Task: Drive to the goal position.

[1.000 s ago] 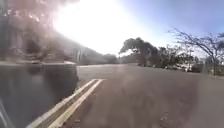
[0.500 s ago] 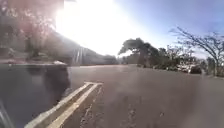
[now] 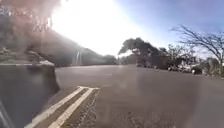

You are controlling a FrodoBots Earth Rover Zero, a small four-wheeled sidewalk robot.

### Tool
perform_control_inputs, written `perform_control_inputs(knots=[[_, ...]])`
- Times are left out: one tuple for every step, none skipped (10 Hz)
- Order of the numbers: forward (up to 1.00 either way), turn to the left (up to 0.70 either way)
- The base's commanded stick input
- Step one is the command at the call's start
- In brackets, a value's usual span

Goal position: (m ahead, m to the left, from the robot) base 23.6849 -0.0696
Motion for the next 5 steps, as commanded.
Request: perform_control_inputs(knots=[[1.0, 0.0], [1.0, 0.0], [1.0, 0.0], [1.0, 0.0], [1.0, 0.0]])
